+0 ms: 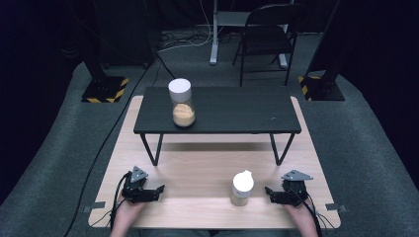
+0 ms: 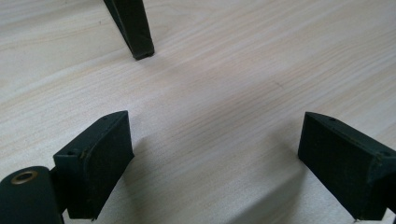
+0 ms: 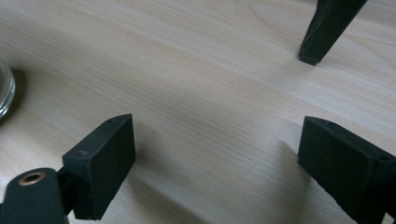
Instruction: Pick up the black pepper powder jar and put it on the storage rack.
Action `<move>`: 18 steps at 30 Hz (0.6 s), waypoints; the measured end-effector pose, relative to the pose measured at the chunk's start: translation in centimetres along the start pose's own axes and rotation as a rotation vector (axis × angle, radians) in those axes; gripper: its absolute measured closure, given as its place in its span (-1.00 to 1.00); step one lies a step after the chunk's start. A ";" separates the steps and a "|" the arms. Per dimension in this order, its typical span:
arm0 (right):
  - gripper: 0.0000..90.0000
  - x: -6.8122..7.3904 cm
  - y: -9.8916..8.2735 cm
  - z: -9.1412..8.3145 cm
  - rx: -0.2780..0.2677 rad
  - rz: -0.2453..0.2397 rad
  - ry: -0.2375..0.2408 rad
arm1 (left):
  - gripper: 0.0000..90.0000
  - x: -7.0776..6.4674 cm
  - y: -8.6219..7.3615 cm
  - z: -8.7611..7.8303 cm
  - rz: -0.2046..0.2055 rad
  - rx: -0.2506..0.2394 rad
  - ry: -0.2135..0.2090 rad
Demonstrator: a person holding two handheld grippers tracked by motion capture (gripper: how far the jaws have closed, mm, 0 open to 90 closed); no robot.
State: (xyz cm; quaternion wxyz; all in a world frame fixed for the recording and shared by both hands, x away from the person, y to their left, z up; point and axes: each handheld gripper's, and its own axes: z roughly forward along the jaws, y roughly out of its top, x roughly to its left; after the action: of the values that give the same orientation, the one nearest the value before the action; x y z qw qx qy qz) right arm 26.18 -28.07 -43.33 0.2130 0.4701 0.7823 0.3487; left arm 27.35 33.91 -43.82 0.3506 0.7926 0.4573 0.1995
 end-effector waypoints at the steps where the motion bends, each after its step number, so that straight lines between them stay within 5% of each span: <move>1: -0.76 -0.1 -0.1 0.0 -0.004 0.008 0.005 | -0.80 0.0 0.0 0.0 0.000 0.000 0.000; 18: -0.72 -1.1 -1.1 -2.6 -0.120 0.047 0.054 | -0.82 0.0 0.0 0.0 0.001 0.002 -0.001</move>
State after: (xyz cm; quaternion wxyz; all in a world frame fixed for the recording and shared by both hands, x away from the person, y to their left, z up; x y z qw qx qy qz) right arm 24.33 -30.24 -42.38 0.2116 0.4650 0.7542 0.4124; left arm 27.41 33.89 -43.80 0.3501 0.7933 0.4567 0.1988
